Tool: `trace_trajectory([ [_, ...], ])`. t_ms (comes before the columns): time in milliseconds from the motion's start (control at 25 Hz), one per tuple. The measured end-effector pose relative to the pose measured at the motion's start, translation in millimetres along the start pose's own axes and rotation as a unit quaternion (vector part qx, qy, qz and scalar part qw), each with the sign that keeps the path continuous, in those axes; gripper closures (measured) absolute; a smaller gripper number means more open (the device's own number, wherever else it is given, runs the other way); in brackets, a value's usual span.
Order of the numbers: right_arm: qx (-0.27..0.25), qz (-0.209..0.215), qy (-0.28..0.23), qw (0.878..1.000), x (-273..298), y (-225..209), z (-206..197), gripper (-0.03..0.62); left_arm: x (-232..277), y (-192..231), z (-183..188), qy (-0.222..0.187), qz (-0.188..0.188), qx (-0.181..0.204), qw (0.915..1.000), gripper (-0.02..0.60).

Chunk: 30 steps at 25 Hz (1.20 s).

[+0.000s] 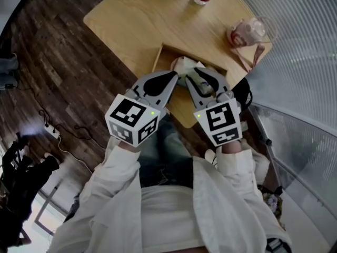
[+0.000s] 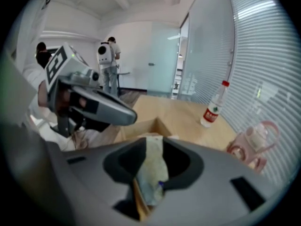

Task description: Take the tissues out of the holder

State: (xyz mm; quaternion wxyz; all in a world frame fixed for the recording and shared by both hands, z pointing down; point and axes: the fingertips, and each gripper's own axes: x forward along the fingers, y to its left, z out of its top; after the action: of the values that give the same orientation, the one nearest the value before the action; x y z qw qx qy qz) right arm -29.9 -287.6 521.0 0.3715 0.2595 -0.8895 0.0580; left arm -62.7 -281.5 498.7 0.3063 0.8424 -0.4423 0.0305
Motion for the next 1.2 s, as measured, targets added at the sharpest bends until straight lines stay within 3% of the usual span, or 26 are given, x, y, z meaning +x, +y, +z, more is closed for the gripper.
trace_trajectory([
  [240, -0.023, 0.012, 0.012, 1.000, 9.5, 4.9, -1.0, 0.500, 2.0, 3.2, 1.4, -0.011, 0.004, -0.011, 0.9999, 0.572],
  [680, -0.037, -0.002, 0.034, 0.999, 17.3, 0.9, -10.3, 0.504, -1.7, 12.6, -0.5, -0.017, 0.011, -0.024, 0.9995, 0.572],
  [840, -0.035, -0.012, 0.035, 0.999, 17.0, -0.4, -11.3, 0.552, -1.7, 12.2, 2.4, -0.019, 0.010, -0.024, 0.9995, 0.572],
  [1200, -0.030, -0.044, 0.027, 0.998, 12.8, -10.0, -10.9, 0.582, 3.3, 6.7, 5.5, -0.017, 0.001, -0.023, 0.9996, 0.572],
])
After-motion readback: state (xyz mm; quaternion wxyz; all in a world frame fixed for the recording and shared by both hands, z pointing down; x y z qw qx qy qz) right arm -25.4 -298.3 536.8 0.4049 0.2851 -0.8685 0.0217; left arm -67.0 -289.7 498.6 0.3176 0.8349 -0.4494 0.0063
